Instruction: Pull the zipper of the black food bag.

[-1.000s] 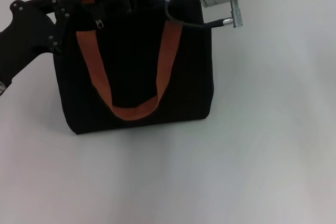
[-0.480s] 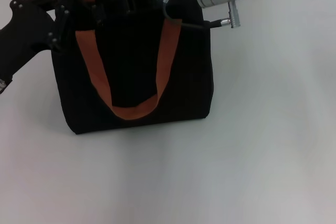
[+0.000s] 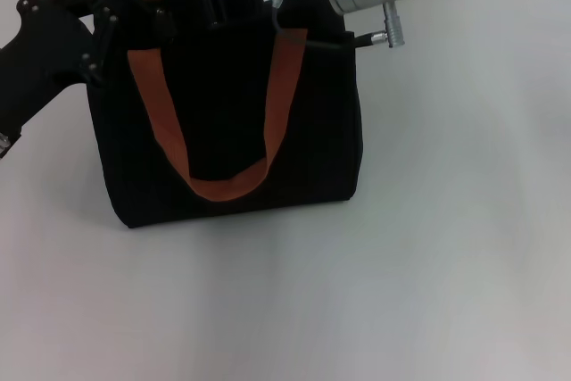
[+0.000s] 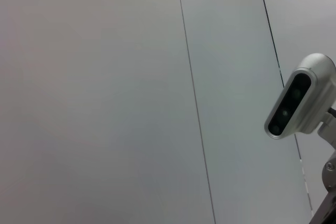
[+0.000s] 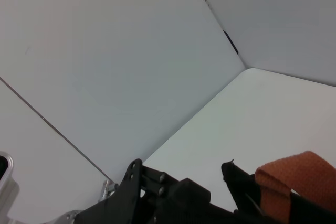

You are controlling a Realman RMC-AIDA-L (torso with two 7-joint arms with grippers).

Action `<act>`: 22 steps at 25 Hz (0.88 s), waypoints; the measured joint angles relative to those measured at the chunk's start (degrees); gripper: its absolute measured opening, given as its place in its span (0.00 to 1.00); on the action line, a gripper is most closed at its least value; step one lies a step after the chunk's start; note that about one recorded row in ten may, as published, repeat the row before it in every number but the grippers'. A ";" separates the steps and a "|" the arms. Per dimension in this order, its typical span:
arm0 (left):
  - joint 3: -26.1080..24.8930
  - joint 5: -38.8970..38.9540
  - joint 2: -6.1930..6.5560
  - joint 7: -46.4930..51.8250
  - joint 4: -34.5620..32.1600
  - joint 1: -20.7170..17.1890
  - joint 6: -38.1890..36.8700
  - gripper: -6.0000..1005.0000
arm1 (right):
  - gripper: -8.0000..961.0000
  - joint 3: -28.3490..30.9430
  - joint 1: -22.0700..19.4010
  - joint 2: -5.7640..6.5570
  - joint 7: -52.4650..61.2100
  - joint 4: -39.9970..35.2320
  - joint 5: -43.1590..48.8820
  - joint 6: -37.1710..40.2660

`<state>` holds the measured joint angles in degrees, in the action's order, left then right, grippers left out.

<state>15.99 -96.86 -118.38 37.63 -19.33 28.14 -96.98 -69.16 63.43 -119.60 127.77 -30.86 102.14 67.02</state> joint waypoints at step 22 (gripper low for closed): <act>0.30 2.22 0.16 1.57 -0.02 -0.39 -0.01 0.03 | 0.31 -3.05 0.75 -0.11 -0.83 -1.27 -0.24 -1.19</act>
<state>16.29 -94.64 -118.22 39.19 -19.36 27.74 -97.00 -72.22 64.18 -119.72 126.94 -32.13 101.91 65.83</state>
